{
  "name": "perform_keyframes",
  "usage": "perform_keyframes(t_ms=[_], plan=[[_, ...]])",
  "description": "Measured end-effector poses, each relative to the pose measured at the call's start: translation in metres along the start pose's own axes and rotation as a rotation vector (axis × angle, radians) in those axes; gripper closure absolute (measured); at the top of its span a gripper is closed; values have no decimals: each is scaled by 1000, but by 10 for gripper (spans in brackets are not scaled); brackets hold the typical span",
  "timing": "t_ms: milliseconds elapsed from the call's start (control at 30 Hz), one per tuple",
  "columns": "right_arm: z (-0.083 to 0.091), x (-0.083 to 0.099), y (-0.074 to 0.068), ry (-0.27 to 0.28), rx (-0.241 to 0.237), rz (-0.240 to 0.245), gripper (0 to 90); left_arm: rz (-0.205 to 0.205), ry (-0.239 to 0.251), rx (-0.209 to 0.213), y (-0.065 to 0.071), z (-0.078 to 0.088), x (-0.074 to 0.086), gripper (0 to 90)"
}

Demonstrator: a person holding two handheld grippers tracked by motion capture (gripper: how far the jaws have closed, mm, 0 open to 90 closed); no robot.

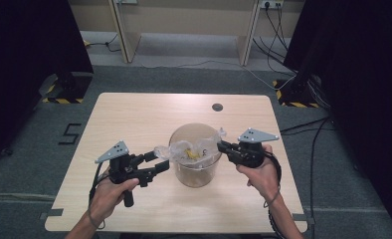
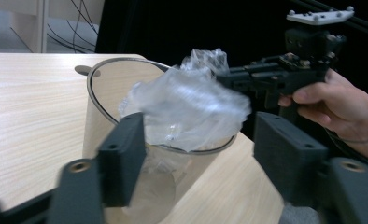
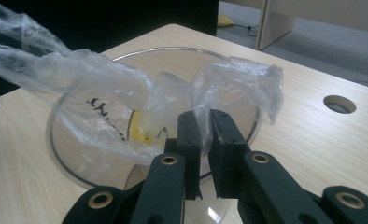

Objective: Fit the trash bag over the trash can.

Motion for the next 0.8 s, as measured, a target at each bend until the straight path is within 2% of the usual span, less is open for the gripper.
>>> perform_keyframes(t_ms=[100,200,300,400,567,700,800], plan=[[0,1,-3,-1,0,12,835,-4,28,-28,-7,-4,1,598],[1,4,-3,6,11,9,839,13,29,-6,-10,-7,6,761],[3,10,0,8,15,-6,847,8,13,5,-11,-5,13,849],[7,19,3,12,7,-25,857,9,2,8,-13,-2,20,883],[15,31,2,37,6,-47,882,20,2,12,-17,4,28,892],[19,33,-2,64,10,-45,896,32,10,13,-20,6,27,892],[25,30,-4,100,-11,-54,900,43,28,13,-23,8,24,888]])
Point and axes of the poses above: each handheld gripper's, and its own axes: z roughly backward along the jaws, x roughly out of its underside, y roughly to its right, the point moved 3 cm from there along -z, roughly forward along the jaws, and after that the axes turned 13 degrees about -y, right-handed, at the moved point
